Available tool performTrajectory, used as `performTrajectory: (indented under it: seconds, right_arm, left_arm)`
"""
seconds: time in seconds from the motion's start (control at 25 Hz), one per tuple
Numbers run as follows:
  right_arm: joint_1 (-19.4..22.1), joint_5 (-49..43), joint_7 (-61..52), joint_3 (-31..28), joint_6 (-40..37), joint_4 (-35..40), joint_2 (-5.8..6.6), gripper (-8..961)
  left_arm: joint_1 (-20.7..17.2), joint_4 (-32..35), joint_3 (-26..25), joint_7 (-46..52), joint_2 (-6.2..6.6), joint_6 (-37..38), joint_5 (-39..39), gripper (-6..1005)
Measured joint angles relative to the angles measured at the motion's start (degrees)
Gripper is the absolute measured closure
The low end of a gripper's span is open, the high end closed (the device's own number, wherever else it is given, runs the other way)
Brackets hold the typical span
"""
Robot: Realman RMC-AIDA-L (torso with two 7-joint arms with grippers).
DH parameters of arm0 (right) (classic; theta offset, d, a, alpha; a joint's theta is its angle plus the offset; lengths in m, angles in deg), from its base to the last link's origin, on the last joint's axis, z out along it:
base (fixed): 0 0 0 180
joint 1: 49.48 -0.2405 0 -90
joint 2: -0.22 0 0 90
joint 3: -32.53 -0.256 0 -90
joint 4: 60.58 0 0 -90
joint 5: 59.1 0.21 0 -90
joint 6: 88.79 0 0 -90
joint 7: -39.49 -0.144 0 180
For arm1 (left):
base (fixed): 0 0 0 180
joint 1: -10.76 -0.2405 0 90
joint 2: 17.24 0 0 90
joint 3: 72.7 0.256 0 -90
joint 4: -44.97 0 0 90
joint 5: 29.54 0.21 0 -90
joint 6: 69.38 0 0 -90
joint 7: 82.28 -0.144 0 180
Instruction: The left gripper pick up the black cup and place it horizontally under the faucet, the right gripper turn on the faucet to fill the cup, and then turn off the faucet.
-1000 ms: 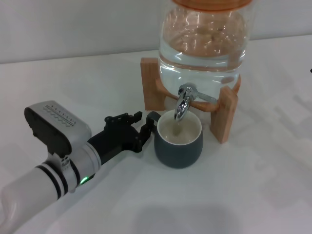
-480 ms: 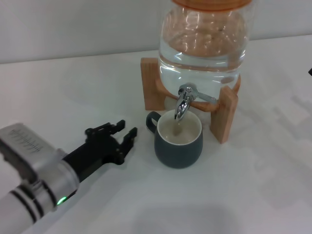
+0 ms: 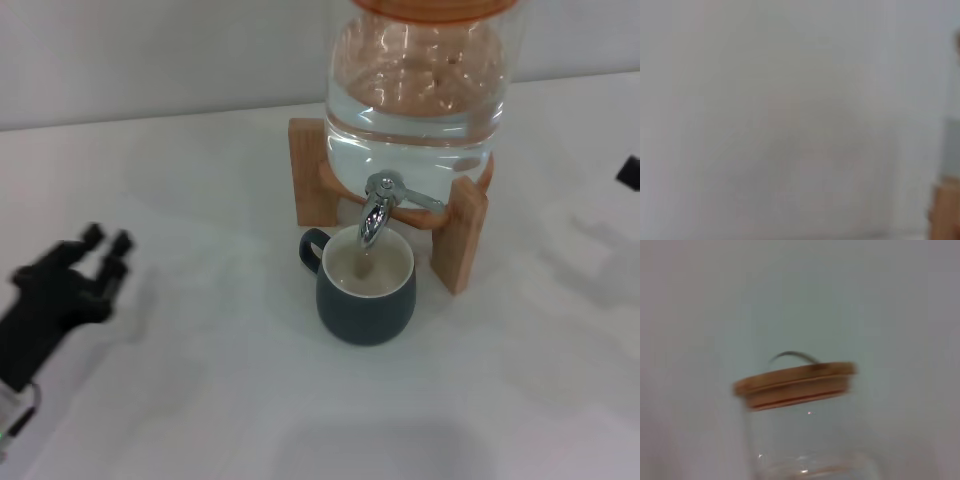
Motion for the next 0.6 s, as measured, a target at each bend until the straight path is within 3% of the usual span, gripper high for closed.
performTrajectory:
  seconds: [0.28,0.6]
  right_arm:
    - [0.03,-2.29,-14.48,11.81,-1.66,14.69,-0.10,229]
    - [-0.27,-4.23,-21.14,22.69,-8.38,22.71,-0.14,229]
  left_arm:
    - [-1.33,-4.85,-1.59,3.62,0.33,6.14,-7.84,660]
    - [-2.80,-5.54,-1.57,4.61,0.70,7.42,-10.87,661]
